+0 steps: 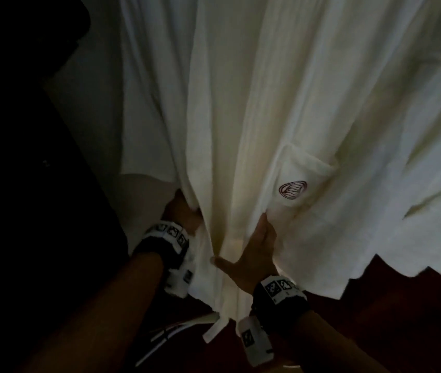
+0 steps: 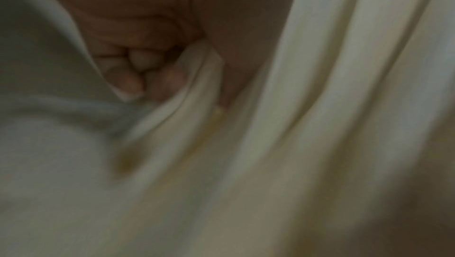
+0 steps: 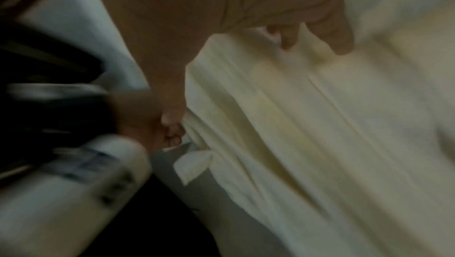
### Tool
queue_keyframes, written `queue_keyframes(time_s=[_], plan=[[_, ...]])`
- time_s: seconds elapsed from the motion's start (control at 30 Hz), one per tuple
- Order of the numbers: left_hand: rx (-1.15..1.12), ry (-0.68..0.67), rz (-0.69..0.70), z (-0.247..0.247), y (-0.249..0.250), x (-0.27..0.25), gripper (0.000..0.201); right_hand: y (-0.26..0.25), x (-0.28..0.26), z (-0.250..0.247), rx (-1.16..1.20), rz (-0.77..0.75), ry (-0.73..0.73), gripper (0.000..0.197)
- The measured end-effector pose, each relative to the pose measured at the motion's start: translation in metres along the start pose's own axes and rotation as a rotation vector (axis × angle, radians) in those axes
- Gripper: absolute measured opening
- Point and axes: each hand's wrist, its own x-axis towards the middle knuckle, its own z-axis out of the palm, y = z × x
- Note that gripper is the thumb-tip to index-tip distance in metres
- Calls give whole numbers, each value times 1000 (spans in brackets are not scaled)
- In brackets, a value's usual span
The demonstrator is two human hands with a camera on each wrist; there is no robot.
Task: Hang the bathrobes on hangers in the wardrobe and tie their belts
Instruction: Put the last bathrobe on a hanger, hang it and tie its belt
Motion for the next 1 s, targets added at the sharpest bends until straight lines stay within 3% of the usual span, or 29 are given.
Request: queue_keyframes(time_s=[0.07,0.17,0.23,0.27,0.3,0.37,0.4,0.47,0.63,0.77,0.87,1.0], plan=[[-209,-78,0,10,12,-29,33,4,0,6,-30,39,-70,156],[-178,-302,156,12,25,-61,26,12,12,14,-30,60,-66,159],[-313,-516,313,7,27,-70,31,16,25,11,104,-15,75,141],[-403,-566,296,3,23,-68,34,18,31,6,170,-54,128,119],[-463,-526,212,-1,14,-60,38,18,34,-1,215,-63,148,96],[-457,-284,67,-9,-11,-38,33,20,39,-15,226,3,108,74],[-332,-150,42,-8,-27,-28,33,24,43,-20,210,39,89,69],[-25,-53,20,1,-53,-20,29,30,46,-27,165,88,54,65],[-89,-201,-20,40,-57,-24,87,44,44,-33,73,45,60,65],[-221,-249,7,57,-44,-17,102,46,30,-33,55,-7,51,71],[-244,-264,-1,61,-35,-14,88,49,23,-33,39,-64,61,75],[84,-109,56,52,-56,-19,47,55,22,-36,80,-28,146,78]])
